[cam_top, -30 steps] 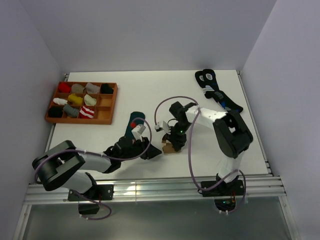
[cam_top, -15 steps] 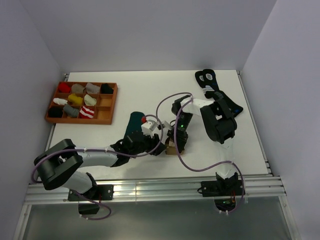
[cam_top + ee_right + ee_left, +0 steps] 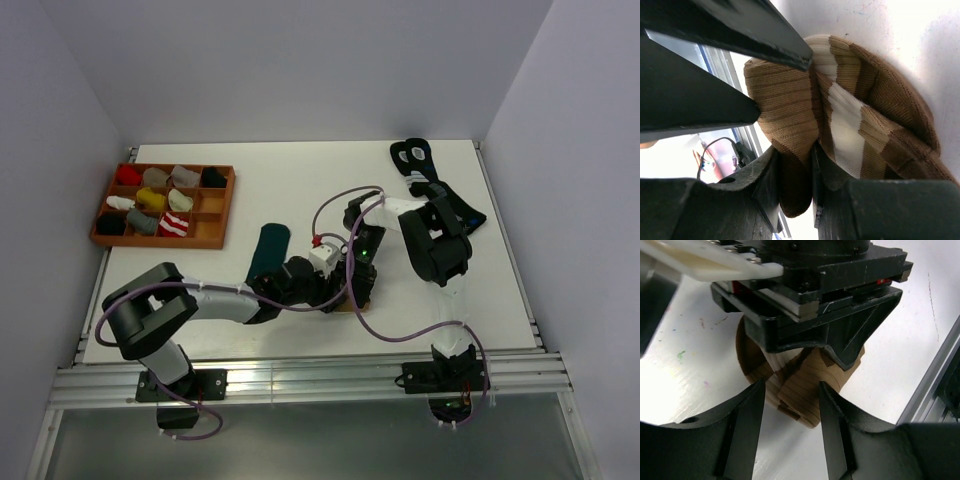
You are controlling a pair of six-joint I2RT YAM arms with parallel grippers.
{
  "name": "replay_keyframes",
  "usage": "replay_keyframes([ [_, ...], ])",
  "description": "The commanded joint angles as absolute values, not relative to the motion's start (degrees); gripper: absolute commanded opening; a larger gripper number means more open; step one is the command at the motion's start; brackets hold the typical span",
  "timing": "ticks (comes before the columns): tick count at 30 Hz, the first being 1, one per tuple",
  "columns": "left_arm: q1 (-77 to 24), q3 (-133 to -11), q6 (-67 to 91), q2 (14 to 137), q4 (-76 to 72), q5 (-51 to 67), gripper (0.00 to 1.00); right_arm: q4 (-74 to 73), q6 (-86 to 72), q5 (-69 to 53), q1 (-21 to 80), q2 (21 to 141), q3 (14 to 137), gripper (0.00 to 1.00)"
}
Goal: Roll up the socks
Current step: Roll the sock at the center of the board.
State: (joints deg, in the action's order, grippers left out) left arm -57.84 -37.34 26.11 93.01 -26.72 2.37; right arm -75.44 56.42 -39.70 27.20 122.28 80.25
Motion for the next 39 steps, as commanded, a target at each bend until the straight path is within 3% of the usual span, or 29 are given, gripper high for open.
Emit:
replay_keyframes([
  [1, -58.4, -39.8, 24.4, 94.1, -28.5, 4.5, 0.52, -74.4, 56.3, -37.4, 27.2, 123.2, 80.9, 0.04],
  [21, -59.3, -40.7, 27.7, 100.4, -34.5, 7.6, 0.52, -72.1, 54.6, -36.9, 27.1, 122.8, 79.2, 0.04],
  [26, -59.4, -38.7, 30.2, 102.1, -37.8, 8.3, 0.48, -71.5, 53.9, -37.3, 27.1, 122.5, 79.1, 0.04],
  [36, -59.4, -33.0, 35.3, 104.5, -44.8, 10.1, 0.14, -67.8, 51.5, -37.4, 27.0, 120.1, 76.9, 0.04],
  [38, -59.4, -32.3, 36.3, 104.9, -45.5, 10.5, 0.09, -66.8, 50.5, -37.6, 26.9, 118.8, 76.5, 0.08],
  [39, -59.5, -32.1, 36.6, 105.0, -45.8, 10.6, 0.02, -66.0, 49.7, -37.6, 26.8, 118.2, 76.2, 0.16],
])
